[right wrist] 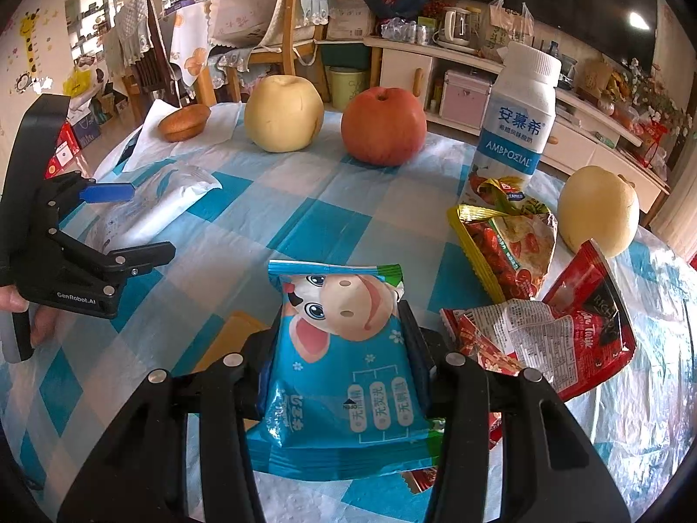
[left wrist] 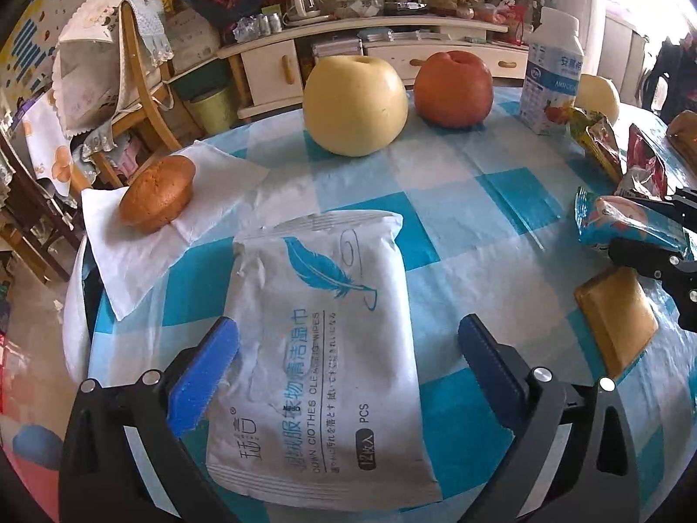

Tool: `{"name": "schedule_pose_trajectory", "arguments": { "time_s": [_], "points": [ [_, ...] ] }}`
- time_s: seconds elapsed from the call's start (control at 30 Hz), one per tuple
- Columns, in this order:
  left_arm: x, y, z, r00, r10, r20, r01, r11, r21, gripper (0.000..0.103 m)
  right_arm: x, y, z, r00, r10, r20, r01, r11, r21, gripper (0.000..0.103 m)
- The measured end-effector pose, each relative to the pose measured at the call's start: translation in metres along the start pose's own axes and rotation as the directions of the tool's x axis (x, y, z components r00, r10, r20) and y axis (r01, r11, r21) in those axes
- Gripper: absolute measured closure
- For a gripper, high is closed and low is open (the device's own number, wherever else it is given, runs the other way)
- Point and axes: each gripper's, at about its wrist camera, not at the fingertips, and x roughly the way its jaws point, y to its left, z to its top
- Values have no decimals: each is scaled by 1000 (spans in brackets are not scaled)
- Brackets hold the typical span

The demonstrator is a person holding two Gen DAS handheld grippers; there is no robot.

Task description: Collect trash

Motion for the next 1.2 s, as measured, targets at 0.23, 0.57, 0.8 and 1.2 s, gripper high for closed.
{"name": "schedule_pose_trajectory", "arguments": {
  "time_s": [0.23,0.57,0.8,1.2],
  "points": [
    [-6,-3,2,996,78,41,-79,997,11,48,0,0,0,1000,0,-1,0,1000,-2,54],
    [-12,-12,6,998,46,53,-48,998,37,70,-1,1,0,1000,0,3,0,1000,-1,54],
    [-19,-10,5,997,-44,63,42,999,29,88,-5,0,1,1000,3,10,-3,1000,3,54],
    [-30,-29,-14,990,128,53,-132,986,97,10,-8,-1,4,1000,17,17,-17,1000,8,54]
  ]
}}
